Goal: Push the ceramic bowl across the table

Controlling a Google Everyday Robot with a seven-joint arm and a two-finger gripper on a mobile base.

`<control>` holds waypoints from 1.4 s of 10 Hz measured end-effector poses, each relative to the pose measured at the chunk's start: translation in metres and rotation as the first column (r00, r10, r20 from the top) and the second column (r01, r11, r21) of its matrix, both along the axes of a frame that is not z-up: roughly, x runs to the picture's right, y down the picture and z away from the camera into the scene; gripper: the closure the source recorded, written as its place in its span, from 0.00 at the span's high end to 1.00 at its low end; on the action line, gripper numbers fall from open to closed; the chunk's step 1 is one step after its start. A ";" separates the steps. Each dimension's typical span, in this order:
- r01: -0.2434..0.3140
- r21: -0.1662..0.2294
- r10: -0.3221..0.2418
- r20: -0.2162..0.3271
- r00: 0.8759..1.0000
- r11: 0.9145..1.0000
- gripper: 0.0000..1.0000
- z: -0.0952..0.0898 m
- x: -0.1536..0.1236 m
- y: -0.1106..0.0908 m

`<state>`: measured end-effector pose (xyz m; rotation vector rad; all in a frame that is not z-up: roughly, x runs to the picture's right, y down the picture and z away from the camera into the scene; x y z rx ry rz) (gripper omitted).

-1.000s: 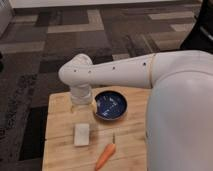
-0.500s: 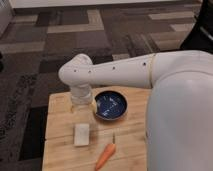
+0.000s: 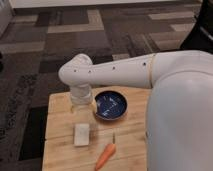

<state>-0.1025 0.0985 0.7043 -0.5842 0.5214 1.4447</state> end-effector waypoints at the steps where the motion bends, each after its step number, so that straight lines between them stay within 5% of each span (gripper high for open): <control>1: 0.000 0.000 0.000 0.000 1.000 1.000 0.65 0.000 0.000 0.000; 9: -0.015 -0.004 0.015 -0.021 1.000 1.000 0.65 0.003 0.005 0.003; 14: -0.105 0.012 0.105 -0.158 0.982 0.994 0.65 0.001 0.033 0.029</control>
